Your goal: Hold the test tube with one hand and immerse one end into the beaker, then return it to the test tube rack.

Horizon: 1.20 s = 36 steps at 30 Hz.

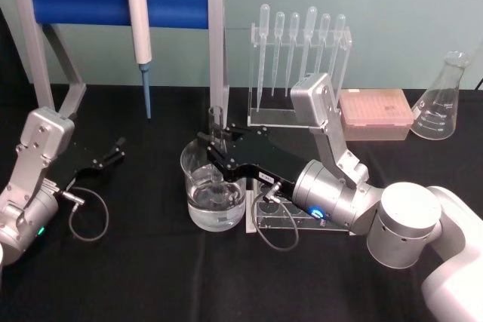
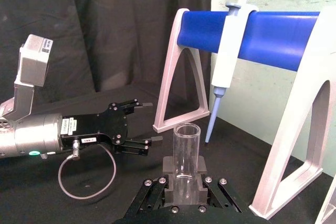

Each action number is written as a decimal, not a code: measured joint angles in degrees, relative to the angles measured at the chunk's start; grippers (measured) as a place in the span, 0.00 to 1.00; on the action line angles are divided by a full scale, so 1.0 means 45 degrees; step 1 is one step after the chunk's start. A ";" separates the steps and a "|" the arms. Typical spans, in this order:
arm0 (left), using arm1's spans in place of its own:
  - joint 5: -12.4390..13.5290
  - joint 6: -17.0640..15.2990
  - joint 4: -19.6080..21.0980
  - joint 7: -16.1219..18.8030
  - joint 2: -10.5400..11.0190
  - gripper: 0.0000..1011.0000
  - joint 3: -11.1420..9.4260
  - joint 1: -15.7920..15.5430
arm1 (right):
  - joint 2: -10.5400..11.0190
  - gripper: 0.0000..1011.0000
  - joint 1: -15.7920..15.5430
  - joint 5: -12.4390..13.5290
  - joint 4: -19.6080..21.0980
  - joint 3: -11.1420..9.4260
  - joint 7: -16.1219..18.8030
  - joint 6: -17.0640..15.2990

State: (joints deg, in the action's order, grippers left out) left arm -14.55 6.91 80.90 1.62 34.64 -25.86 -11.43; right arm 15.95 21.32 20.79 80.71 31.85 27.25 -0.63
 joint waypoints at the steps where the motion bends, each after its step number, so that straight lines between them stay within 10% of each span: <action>1: 0.0000 0.0000 0.0000 0.0000 0.0000 0.99 0.0000 0.0000 | 0.0000 0.23 -0.0001 0.0000 0.0000 0.0000 0.0000 0.0000; 36: 0.0000 0.0000 0.0000 0.0000 0.0000 0.99 0.0000 0.0000 | 0.0042 0.23 0.0001 0.0137 0.0432 -0.0166 0.0006 -0.0292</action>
State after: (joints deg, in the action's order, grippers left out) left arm -14.55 6.91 80.90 1.62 34.65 -25.86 -11.43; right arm 16.14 21.32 21.41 82.66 31.10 27.28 -1.94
